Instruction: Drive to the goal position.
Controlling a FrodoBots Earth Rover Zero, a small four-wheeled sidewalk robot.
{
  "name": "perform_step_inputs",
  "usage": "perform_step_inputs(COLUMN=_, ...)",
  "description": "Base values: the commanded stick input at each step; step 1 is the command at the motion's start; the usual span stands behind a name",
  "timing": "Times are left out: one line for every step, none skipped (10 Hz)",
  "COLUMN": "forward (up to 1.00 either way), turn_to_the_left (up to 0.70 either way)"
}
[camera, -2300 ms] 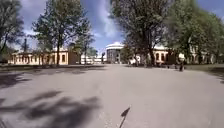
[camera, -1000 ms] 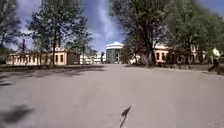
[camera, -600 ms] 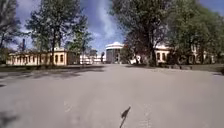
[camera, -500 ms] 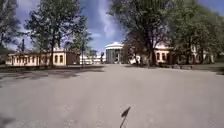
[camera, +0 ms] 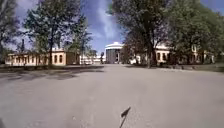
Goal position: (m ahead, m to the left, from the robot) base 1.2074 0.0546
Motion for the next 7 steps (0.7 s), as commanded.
perform_step_inputs(forward=0.7, turn_to_the_left=0.16)
perform_step_inputs(forward=0.7, turn_to_the_left=0.41)
perform_step_inputs(forward=0.7, turn_to_the_left=0.06)
perform_step_inputs(forward=0.7, turn_to_the_left=0.06)
perform_step_inputs(forward=0.7, turn_to_the_left=0.06)
perform_step_inputs(forward=0.7, turn_to_the_left=0.06)
perform_step_inputs(forward=0.7, turn_to_the_left=0.06)
